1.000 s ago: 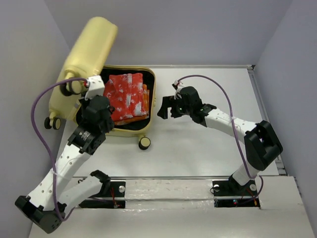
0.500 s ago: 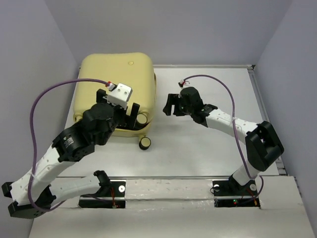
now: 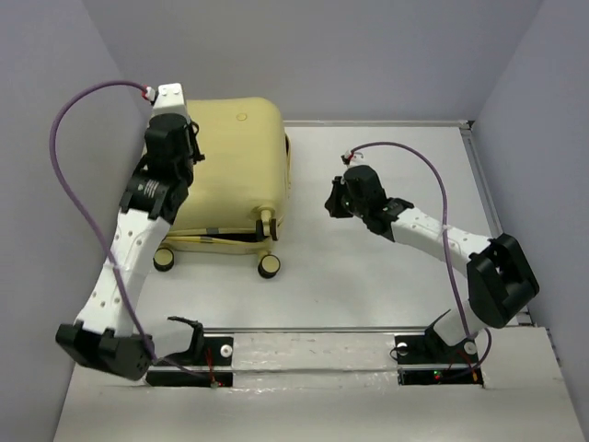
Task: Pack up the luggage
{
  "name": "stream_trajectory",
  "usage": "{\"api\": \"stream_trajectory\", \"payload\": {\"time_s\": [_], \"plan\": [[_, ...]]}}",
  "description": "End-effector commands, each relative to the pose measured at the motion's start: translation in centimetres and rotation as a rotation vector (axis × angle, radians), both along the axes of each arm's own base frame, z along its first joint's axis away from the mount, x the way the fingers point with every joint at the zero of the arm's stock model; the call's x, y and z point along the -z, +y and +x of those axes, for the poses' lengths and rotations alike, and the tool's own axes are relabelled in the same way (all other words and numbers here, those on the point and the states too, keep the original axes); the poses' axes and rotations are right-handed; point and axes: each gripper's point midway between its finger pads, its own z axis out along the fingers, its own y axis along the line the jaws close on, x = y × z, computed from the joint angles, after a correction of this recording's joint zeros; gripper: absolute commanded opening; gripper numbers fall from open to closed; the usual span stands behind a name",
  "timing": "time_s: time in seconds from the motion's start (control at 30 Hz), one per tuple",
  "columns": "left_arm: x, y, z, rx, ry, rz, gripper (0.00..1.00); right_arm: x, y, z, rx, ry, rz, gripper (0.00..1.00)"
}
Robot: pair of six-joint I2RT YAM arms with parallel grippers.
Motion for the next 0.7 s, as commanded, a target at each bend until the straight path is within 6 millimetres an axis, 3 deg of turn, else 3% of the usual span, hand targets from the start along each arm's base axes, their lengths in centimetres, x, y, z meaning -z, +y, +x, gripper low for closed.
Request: {"api": "stream_trajectory", "payload": {"time_s": [0.0, 0.03, 0.1, 0.13, 0.33, 0.4, 0.53, 0.67], "plan": [[-2.2, 4.8, 4.6, -0.127, -0.051, -0.189, 0.06, -1.9, 0.1, -0.6, -0.048, -0.059, 0.023, 0.07], [-1.0, 6.5, 6.1, -0.177, -0.024, -0.193, 0.06, -1.9, 0.1, -0.8, -0.057, -0.057, 0.026, 0.07], [-0.5, 8.5, 7.2, -0.231, -0.012, -0.218, 0.06, -2.0, 0.2, -1.1, -0.074, -0.060, 0.030, 0.07], [1.2, 11.7, 8.0, -0.312, 0.014, -0.249, 0.06, -2.1, 0.0, -1.3, -0.077, -0.065, 0.028, 0.07], [8.0, 18.7, 10.9, -0.434, 0.156, -0.339, 0.06, -1.9, 0.3, -2.7, -0.128, -0.060, 0.056, 0.07], [10.0, 20.8, 10.8, -0.499, 0.225, -0.312, 0.06, -2.2, 0.3, -3.0, -0.139, -0.066, 0.065, 0.07], [15.6, 21.8, 11.8, -0.494, 0.406, -0.302, 0.06, -2.2, 0.0, -3.5, -0.154, -0.073, 0.061, 0.07], [21.0, 18.7, 12.6, -0.362, 0.516, -0.437, 0.06, -2.2, -0.1, -3.8, -0.156, -0.076, 0.060, 0.07]]}}
